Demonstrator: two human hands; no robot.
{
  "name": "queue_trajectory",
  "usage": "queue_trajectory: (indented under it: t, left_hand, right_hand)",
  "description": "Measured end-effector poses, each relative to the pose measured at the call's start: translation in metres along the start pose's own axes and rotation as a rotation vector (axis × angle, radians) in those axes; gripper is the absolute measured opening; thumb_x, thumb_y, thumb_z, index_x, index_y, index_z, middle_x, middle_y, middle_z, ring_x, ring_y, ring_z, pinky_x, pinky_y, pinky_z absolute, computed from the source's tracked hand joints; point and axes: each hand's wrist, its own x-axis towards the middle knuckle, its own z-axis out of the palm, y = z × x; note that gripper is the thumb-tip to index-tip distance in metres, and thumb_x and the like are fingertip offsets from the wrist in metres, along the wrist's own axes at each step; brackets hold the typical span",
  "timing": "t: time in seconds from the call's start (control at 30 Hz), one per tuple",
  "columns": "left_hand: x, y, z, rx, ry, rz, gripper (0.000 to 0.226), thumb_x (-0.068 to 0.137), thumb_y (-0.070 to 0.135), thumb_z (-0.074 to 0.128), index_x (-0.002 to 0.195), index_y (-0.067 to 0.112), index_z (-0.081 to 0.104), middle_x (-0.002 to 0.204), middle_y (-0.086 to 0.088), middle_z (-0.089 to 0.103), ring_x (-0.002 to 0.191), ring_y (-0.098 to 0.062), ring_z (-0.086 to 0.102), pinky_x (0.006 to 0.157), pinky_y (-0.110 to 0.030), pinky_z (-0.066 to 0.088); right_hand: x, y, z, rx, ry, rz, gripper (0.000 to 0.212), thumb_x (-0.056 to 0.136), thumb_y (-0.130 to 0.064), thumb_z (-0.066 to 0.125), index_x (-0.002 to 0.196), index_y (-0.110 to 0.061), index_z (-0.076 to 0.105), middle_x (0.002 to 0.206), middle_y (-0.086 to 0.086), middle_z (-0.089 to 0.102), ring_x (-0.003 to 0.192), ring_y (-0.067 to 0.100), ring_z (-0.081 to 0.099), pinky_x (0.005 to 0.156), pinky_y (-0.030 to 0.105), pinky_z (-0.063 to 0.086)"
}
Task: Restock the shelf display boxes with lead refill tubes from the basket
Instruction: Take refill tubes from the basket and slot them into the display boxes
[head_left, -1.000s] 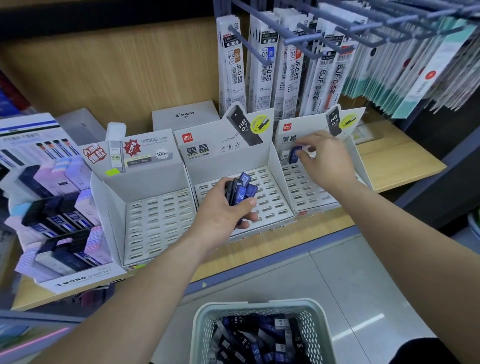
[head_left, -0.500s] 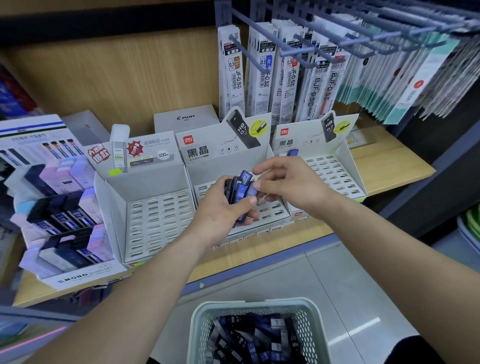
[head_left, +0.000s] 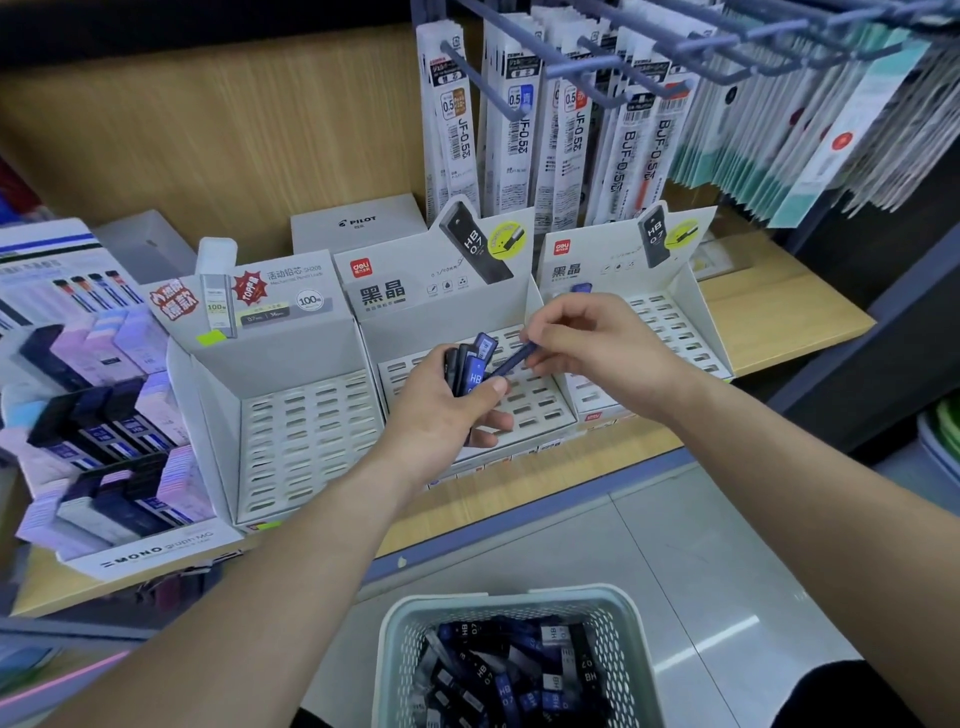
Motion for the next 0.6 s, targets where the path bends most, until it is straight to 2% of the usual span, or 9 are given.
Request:
queue_trajectory:
  t: [0.07, 0.2, 0.3, 0.4, 0.5, 0.6]
  left_hand:
    - [0.001, -0.002, 0.0, 0.051, -0.002, 0.014, 0.022, 0.094, 0.011, 0.067, 0.112, 0.017, 0.054, 0.096, -0.006, 0.068, 0.067, -0.017, 0.072, 0.054, -0.024, 0.054]
    - [0.003, -0.005, 0.002, 0.123, -0.023, 0.024, 0.023, 0.093, 0.008, 0.069, 0.107, 0.019, 0.055, 0.093, -0.006, 0.069, 0.063, -0.016, 0.069, 0.05, -0.025, 0.051]
    - [0.004, -0.006, 0.003, 0.154, -0.017, 0.027, 0.023, 0.093, 0.01, 0.068, 0.109, 0.017, 0.054, 0.099, -0.006, 0.069, 0.06, -0.013, 0.067, 0.049, -0.024, 0.05]
    - [0.005, -0.008, 0.003, 0.197, 0.003, 0.029, 0.022, 0.094, 0.012, 0.068, 0.112, 0.014, 0.056, 0.1, -0.007, 0.069, 0.058, -0.008, 0.065, 0.049, -0.024, 0.051]
    - [0.008, -0.01, 0.003, 0.227, 0.008, 0.039, 0.018, 0.094, 0.015, 0.068, 0.108, 0.012, 0.058, 0.092, -0.005, 0.067, 0.059, -0.006, 0.063, 0.054, -0.028, 0.055]
    - [0.01, -0.013, 0.002, 0.244, 0.021, 0.028, 0.012, 0.093, 0.022, 0.069, 0.101, 0.017, 0.06, 0.078, -0.004, 0.067, 0.059, -0.013, 0.061, 0.064, -0.04, 0.059]
  right_hand:
    - [0.0, 0.002, -0.001, -0.076, 0.022, -0.033, 0.003, 0.09, -0.003, 0.069, 0.093, -0.001, 0.07, 0.096, 0.023, 0.07, 0.081, 0.02, 0.068, 0.083, 0.032, 0.059]
    - [0.0, 0.006, -0.006, -0.099, 0.089, -0.036, 0.028, 0.082, 0.005, 0.075, 0.106, -0.008, 0.07, 0.103, 0.013, 0.074, 0.095, 0.025, 0.072, 0.089, 0.033, 0.058]
    - [0.0, 0.004, -0.015, -0.055, 0.171, -0.034, 0.03, 0.079, 0.004, 0.079, 0.102, -0.013, 0.071, 0.098, 0.01, 0.074, 0.085, 0.022, 0.072, 0.084, 0.035, 0.06]
    - [0.001, 0.003, -0.034, -0.099, 0.283, -0.099, 0.024, 0.082, 0.003, 0.076, 0.094, -0.017, 0.072, 0.091, 0.002, 0.074, 0.075, 0.013, 0.068, 0.073, 0.026, 0.058]
    - [0.008, 0.008, -0.054, -0.311, 0.43, -0.158, 0.024, 0.086, -0.002, 0.073, 0.091, -0.025, 0.071, 0.092, -0.007, 0.073, 0.077, 0.005, 0.067, 0.077, 0.02, 0.055]
    - [0.015, 0.017, -0.063, -0.436, 0.489, -0.176, 0.02, 0.089, -0.004, 0.07, 0.096, -0.023, 0.072, 0.093, -0.01, 0.071, 0.078, -0.006, 0.064, 0.08, 0.011, 0.052]
